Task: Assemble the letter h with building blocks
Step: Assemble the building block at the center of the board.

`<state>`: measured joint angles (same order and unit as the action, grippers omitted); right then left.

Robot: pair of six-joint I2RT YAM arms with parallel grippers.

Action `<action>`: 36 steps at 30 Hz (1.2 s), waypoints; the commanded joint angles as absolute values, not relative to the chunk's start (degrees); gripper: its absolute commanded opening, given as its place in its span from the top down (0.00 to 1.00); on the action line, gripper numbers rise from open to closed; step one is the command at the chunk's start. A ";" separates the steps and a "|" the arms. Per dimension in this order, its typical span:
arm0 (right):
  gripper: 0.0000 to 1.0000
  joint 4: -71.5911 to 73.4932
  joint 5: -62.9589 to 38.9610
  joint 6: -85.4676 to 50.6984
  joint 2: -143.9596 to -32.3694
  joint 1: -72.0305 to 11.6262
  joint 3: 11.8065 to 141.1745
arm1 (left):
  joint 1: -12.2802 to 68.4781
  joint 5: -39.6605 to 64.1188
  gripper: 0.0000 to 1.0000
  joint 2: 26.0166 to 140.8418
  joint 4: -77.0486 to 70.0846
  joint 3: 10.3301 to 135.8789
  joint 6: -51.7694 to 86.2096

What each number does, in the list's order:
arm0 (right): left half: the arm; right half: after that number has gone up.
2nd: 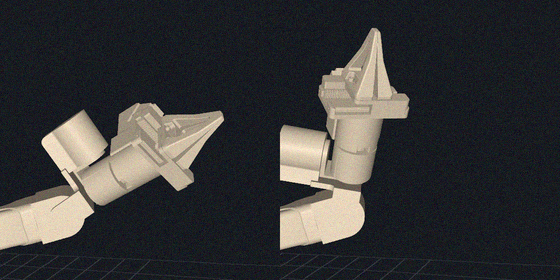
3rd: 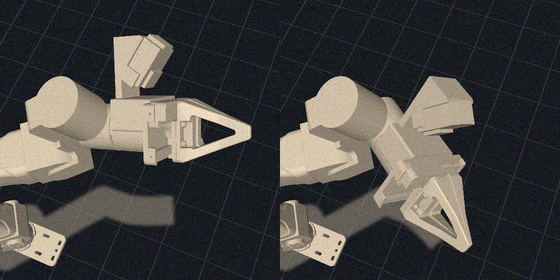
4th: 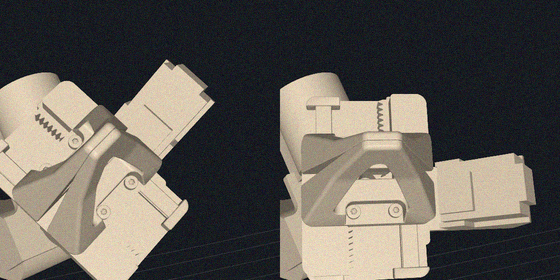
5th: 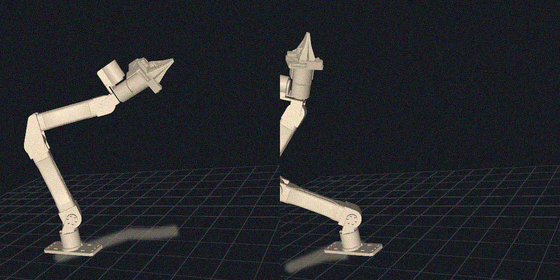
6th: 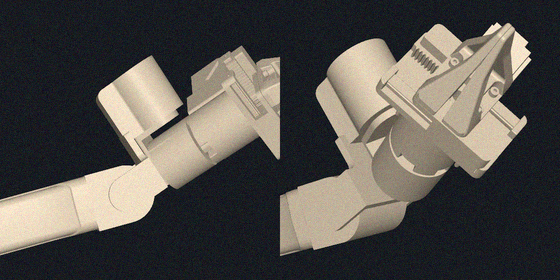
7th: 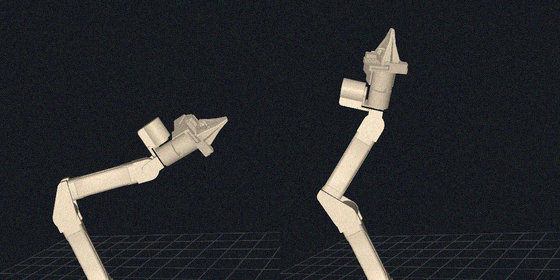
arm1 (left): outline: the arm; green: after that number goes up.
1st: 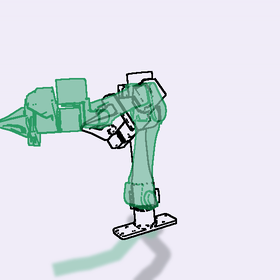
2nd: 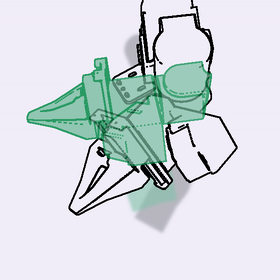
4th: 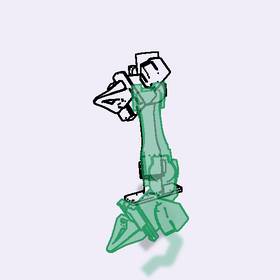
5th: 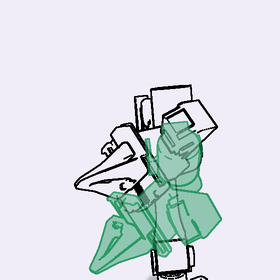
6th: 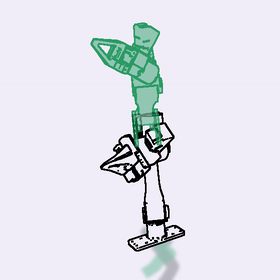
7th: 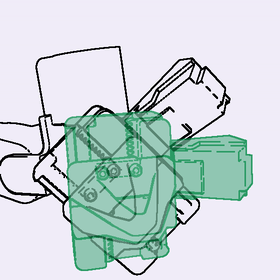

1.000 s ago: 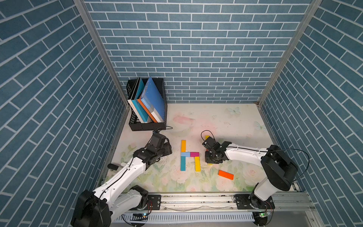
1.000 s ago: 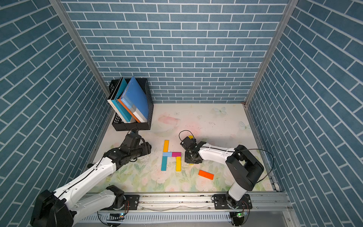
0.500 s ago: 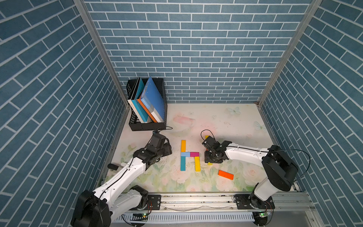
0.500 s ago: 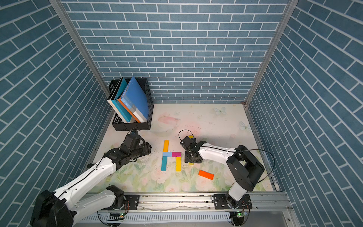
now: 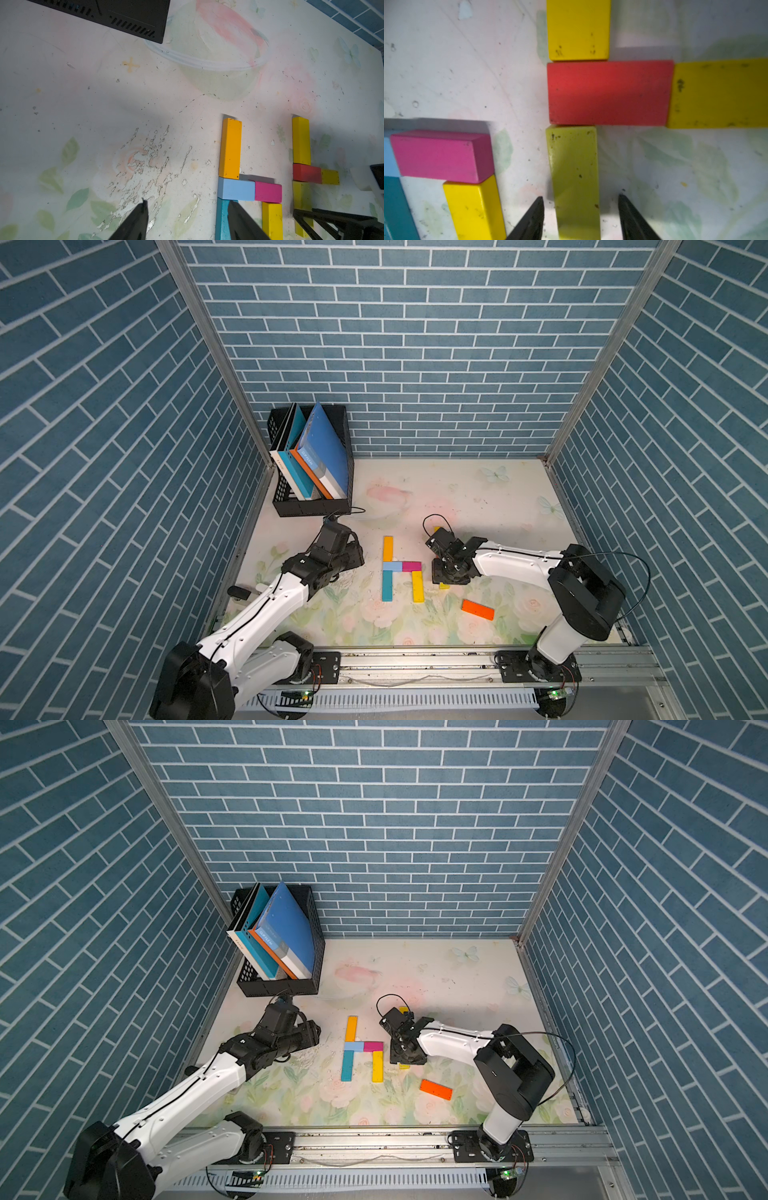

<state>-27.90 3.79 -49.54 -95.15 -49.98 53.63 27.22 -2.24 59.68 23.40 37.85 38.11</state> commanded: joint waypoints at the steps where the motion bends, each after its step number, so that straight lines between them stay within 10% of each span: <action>1: 0.51 -28.34 4.00 -51.54 -96.75 -49.88 54.68 | 26.80 -2.32 0.34 59.29 23.25 37.15 37.50; 16: 0.71 -27.42 4.65 -53.00 -98.59 -49.83 55.11 | 26.80 -2.37 0.34 59.41 23.55 37.37 37.35; 27: 0.46 -29.59 6.20 -52.30 -98.35 -49.89 56.25 | 26.78 -2.35 0.34 59.38 23.74 37.38 37.36; 36: 0.61 -30.49 7.18 -52.46 -98.75 -49.70 56.28 | 26.75 -2.26 0.34 59.51 23.73 37.35 37.40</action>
